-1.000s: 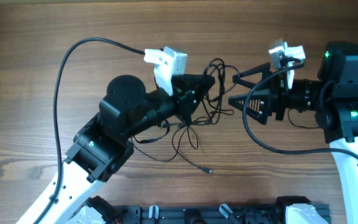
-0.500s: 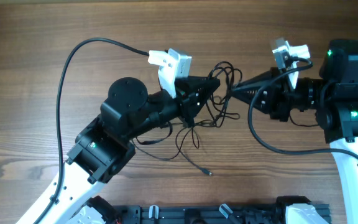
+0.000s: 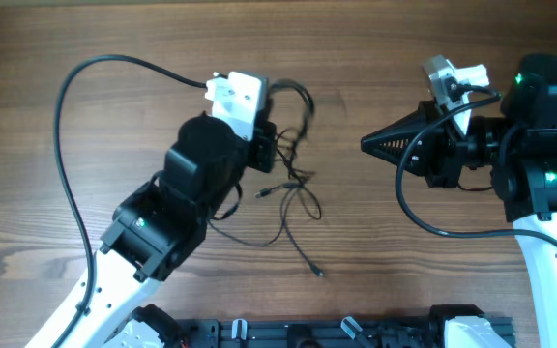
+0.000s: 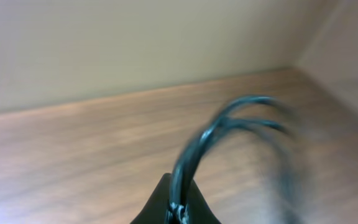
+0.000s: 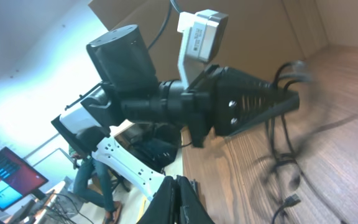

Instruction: Untangle cables

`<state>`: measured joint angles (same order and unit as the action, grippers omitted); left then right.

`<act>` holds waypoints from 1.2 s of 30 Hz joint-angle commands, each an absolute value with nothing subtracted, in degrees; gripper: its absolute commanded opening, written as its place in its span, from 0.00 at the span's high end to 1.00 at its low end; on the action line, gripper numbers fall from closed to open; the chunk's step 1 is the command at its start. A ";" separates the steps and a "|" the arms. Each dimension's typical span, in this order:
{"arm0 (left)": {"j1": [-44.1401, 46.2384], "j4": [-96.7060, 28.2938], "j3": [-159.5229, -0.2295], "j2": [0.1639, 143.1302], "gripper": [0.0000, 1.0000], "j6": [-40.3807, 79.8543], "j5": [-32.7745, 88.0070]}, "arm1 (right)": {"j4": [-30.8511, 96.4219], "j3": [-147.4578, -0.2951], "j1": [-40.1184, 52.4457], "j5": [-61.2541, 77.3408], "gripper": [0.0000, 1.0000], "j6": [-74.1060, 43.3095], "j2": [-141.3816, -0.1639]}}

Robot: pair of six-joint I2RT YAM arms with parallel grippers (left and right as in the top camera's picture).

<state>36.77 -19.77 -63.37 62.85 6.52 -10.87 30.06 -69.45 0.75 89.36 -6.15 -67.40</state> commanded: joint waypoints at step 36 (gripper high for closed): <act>41.34 -8.47 -63.61 62.46 0.96 14.59 7.27 | 51.03 -69.65 6.90 3.55 0.00 -24.62 -67.68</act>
<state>41.30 -9.17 -63.37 62.85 13.28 8.01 48.01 -69.45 6.76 20.47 -22.79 -67.46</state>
